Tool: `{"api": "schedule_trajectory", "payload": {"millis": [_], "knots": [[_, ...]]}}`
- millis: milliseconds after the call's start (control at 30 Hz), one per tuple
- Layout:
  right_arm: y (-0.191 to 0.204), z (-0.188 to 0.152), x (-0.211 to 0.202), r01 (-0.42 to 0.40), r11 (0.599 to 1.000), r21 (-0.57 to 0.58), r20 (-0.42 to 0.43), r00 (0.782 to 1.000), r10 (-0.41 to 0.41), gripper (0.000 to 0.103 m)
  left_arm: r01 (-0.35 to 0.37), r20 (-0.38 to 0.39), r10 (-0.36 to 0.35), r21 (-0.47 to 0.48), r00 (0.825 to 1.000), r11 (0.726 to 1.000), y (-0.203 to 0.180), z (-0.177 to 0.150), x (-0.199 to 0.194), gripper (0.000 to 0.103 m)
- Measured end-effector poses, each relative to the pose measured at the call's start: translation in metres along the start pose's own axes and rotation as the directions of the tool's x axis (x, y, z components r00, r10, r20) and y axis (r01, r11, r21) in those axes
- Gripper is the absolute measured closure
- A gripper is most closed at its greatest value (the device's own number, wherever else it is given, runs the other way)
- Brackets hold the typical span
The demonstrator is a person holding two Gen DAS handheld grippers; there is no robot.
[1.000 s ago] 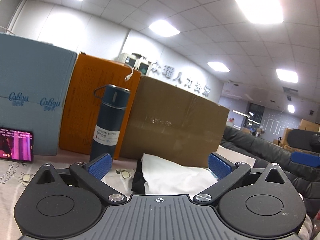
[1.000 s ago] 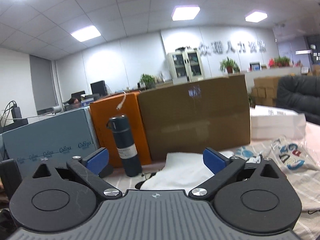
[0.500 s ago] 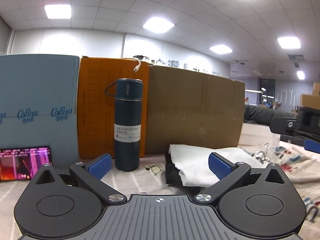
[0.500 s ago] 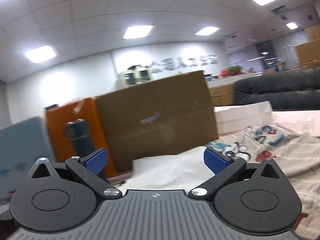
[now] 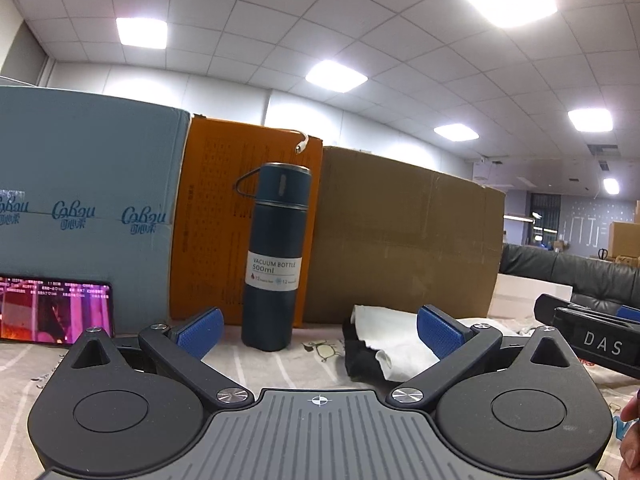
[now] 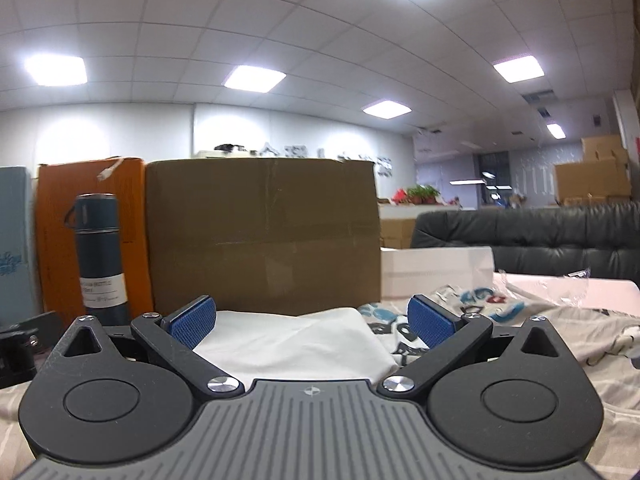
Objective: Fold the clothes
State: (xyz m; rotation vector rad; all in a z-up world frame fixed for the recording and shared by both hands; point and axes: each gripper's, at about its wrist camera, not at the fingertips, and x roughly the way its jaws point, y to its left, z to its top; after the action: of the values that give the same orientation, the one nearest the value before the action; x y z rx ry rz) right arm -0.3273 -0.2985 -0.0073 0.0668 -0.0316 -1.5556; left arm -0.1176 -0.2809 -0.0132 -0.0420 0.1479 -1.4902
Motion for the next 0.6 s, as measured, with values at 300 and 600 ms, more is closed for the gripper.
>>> {"api": "schedule_trajectory", "payload": {"millis": [300, 600], "knots": [[0.0002, -0.0009, -0.0017, -0.038, 0.999, 0.014, -0.009, 0.999, 0.038, 0.000, -0.021, 0.030, 0.019, 0.048, 0.999, 0.999, -0.0070, 0.0004, -0.0060, 0.000], [0.0043, -0.0020, -0.0019, -0.066, 0.998, 0.003, -0.015, 0.998, 0.066, 0.000, -0.033, 0.055, 0.029, 0.066, 0.998, 0.997, -0.0096, 0.0011, -0.0096, 0.000]]}}
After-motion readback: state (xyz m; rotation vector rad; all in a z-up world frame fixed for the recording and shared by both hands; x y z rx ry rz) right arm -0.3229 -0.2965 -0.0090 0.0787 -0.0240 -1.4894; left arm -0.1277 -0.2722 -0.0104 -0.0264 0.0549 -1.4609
